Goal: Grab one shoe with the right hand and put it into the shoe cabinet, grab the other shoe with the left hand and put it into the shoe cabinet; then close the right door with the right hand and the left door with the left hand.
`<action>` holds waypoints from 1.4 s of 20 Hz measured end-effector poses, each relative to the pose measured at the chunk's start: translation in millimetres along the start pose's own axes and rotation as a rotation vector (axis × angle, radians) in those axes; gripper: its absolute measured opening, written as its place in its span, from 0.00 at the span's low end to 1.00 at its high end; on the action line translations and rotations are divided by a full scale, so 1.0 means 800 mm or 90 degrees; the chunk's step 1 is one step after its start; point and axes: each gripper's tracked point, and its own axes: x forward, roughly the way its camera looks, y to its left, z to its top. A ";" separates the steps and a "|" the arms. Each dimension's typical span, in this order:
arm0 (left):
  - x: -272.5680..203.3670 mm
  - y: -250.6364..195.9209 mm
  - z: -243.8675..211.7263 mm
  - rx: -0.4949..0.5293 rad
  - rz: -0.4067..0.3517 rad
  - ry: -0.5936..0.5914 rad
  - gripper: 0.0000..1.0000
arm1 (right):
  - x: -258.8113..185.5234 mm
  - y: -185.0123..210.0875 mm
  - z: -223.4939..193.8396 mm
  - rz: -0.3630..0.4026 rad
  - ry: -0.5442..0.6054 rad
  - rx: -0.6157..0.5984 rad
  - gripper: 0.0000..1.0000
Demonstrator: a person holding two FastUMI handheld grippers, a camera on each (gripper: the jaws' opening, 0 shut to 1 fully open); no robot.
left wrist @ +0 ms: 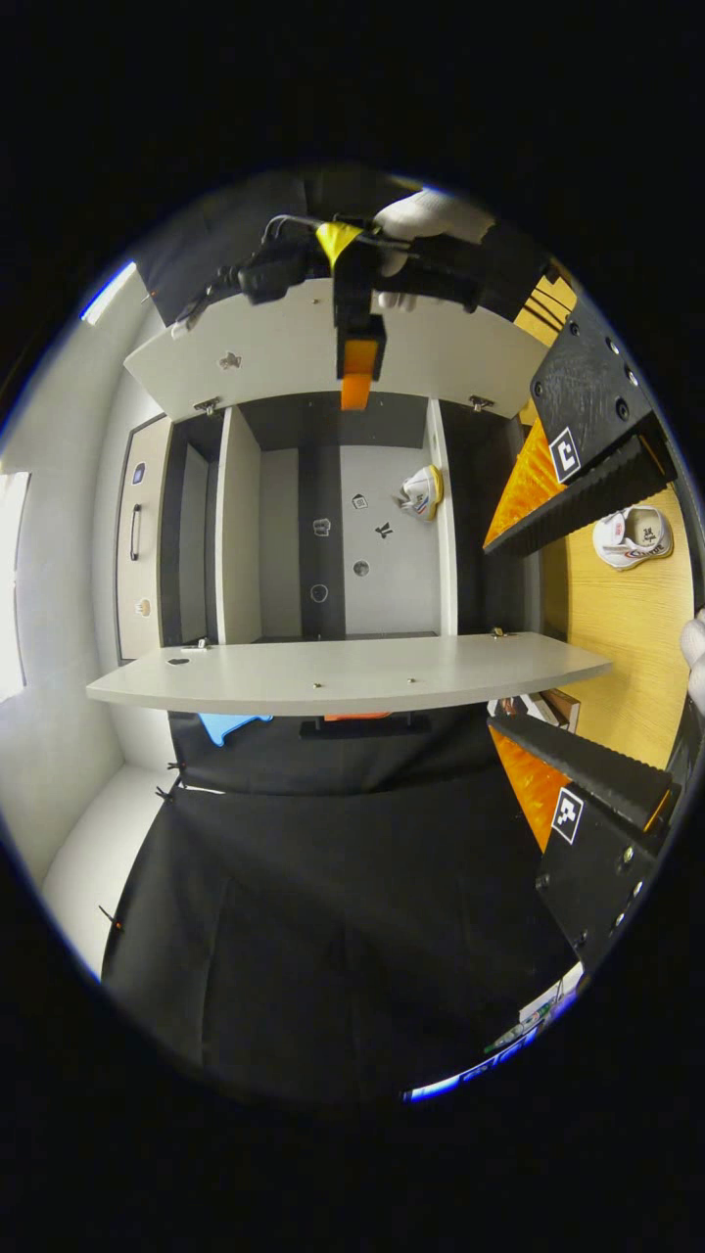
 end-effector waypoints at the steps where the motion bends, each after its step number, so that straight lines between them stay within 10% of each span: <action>1: 0.000 -0.003 -0.001 0.001 -0.007 0.000 0.97 | -0.021 -0.008 -0.012 -0.011 -0.001 -0.005 1.00; 11: 0.015 -0.049 -0.050 0.019 -0.086 0.021 0.97 | -0.102 -0.050 -0.069 -0.063 0.059 0.001 1.00; 19: 0.024 -0.110 -0.283 0.053 -0.171 0.200 0.97 | -0.129 -0.074 -0.083 -0.092 0.099 -0.023 1.00; 28: 0.066 -0.129 -0.444 0.052 -0.153 0.359 0.97 | -0.137 -0.087 -0.115 -0.099 0.162 -0.055 1.00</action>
